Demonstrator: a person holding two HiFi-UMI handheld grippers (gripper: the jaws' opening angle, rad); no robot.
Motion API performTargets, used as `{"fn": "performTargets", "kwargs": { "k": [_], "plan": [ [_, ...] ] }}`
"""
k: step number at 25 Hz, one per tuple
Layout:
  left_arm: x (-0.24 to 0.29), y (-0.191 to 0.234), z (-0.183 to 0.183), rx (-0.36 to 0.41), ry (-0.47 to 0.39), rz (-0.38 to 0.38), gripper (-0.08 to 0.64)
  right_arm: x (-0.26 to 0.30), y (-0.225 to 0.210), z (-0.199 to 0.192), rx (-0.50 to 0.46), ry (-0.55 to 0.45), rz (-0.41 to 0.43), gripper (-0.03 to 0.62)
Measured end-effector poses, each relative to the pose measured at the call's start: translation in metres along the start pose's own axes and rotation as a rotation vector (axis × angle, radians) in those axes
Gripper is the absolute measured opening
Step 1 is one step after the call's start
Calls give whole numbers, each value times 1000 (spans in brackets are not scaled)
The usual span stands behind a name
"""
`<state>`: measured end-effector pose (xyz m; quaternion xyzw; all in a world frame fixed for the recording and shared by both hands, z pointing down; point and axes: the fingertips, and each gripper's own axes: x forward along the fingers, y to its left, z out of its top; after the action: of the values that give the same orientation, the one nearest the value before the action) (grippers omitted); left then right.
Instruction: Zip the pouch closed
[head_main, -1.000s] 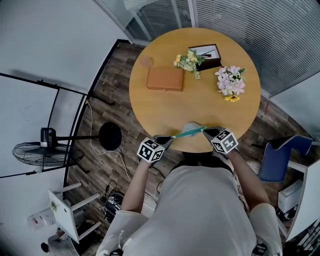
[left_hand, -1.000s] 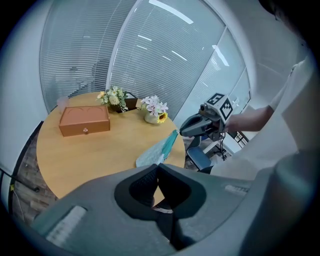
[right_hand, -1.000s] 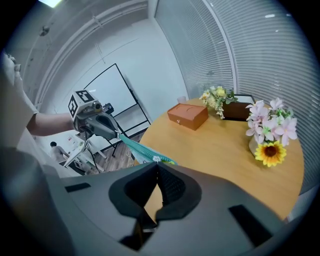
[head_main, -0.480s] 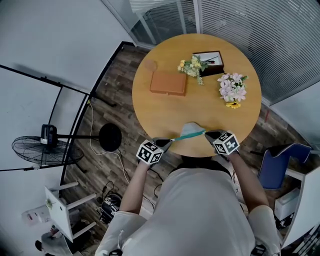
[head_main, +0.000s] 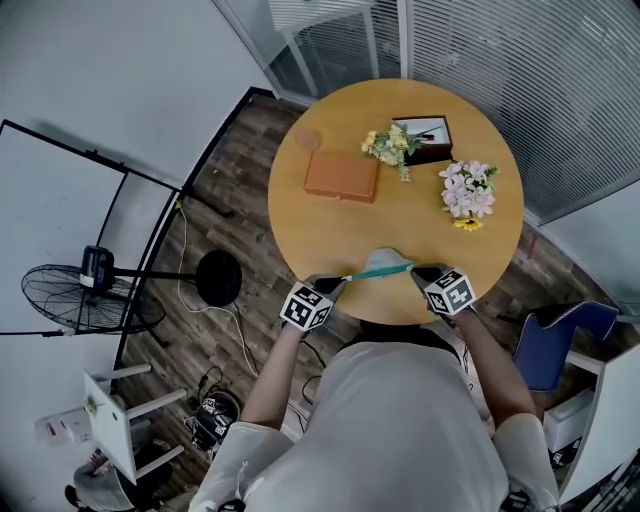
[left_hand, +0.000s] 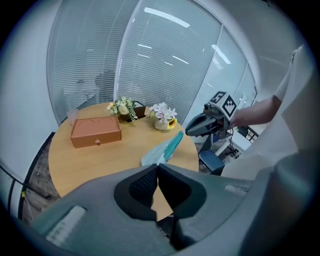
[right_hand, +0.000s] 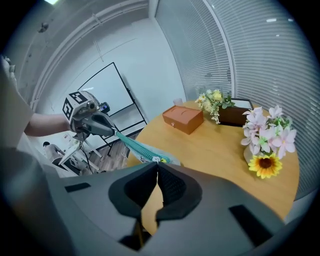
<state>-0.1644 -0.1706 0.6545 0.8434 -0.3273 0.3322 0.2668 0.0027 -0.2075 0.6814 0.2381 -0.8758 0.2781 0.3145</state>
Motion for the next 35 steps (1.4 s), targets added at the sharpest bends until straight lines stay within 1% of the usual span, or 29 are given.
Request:
{"fn": "performTargets", "kwargs": {
  "k": [2, 3, 6, 10, 15, 16, 18, 19, 20, 21, 24, 27, 31, 35],
  "plan": [
    [7, 3, -1, 23, 15, 19, 20, 3, -4, 0, -2, 6, -27, 8],
    [10, 5, -2, 22, 20, 21, 20, 5, -6, 0, 3, 8, -41, 8],
    [21, 9, -6, -5, 39, 10, 20, 12, -11, -6, 20, 25, -77, 9],
    [32, 14, -18, -37, 65, -5, 21, 18, -11, -16, 52, 39, -93, 11],
    [42, 12, -34, -92, 69, -57, 21, 26, -7, -39, 119, 61, -110, 16],
    [43, 11, -37, -97, 73, -68, 21, 27, -6, -43, 132, 62, -119, 33],
    [47, 10, -45, -103, 83, -86, 27, 30, -5, -50, 155, 64, -136, 97],
    [48, 8, -49, -106, 89, -94, 54, 31, -4, -54, 164, 68, -144, 120],
    [50, 7, -55, -111, 96, -103, 99, 32, -2, -60, 173, 74, -151, 135],
    [50, 4, -61, -117, 101, -113, 126, 34, 1, -66, 183, 81, -158, 151],
    [56, 0, -74, -130, 112, -142, 155, 39, 5, -85, 213, 105, -182, 171],
    [59, -3, -81, -127, 114, -157, 170, 42, 8, -103, 234, 140, -211, 223],
    [56, -5, -89, -124, 110, -165, 186, 39, 21, -116, 243, 146, -242, 244],
    [52, -9, -91, -111, 102, -170, 189, 29, 32, -116, 229, 113, -262, 250]
  ]
}}
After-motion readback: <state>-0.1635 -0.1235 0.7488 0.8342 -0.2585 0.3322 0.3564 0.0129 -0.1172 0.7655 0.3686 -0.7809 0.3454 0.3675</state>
